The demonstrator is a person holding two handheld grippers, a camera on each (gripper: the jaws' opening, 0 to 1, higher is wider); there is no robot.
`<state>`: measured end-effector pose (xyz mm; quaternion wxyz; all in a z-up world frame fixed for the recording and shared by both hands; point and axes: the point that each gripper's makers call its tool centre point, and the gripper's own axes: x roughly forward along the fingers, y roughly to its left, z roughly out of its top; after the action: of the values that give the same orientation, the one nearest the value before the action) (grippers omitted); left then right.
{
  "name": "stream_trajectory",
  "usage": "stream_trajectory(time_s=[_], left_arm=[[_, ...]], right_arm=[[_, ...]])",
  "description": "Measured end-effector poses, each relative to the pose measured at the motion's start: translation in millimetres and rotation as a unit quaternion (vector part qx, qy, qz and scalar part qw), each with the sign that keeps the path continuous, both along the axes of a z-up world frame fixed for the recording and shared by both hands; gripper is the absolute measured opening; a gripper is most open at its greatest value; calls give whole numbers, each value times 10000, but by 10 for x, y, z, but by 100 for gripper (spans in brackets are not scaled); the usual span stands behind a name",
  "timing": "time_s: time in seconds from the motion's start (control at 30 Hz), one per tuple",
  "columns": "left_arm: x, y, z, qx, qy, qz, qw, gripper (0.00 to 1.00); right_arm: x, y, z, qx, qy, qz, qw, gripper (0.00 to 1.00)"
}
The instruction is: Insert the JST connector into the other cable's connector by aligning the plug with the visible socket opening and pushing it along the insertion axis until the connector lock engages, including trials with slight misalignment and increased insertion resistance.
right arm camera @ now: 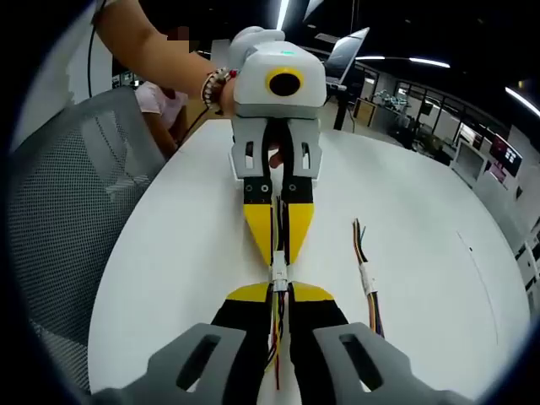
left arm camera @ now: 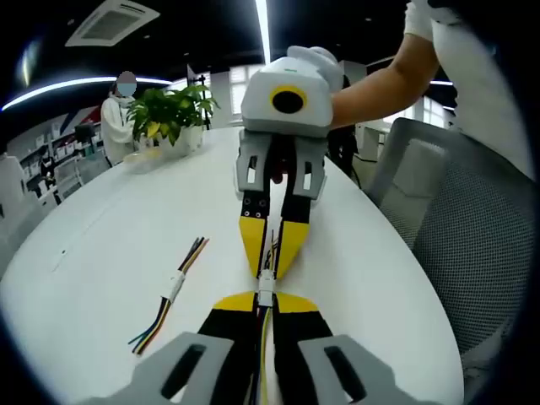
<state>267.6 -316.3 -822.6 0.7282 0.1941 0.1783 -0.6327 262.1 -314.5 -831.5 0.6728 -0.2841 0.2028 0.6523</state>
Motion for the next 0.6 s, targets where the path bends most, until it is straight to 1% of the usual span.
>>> stream_trajectory(time_s=[0.17, 0.33, 0.37, 0.43, 0.5, 0.6], left_arm=[[3, 2, -5, -5, 21, 22, 10000, 0], [29, 6, 17, -23, -28, 115, 9999, 0], [40, 7, 41, -95, 6, 165, 9998, 4], [69, 21, 55, -130, 11, 257, 9996, 12], [94, 60, 36, -62, -16, 321, 9995, 14], [85, 113, -18, 35, 60, 361, 9993, 17]], right_arm=[[-1, 1, -4, 2, -1, -3, 10000, 4], [14, -9, 14, 49, 8, -30, 10000, 4], [14, -12, 12, 47, 6, -28, 10000, 4], [19, -24, 0, 28, -5, -36, 10000, 4], [22, -34, -5, 34, 4, -58, 10000, 4], [26, -34, 17, 83, -1, -84, 9999, 4]])
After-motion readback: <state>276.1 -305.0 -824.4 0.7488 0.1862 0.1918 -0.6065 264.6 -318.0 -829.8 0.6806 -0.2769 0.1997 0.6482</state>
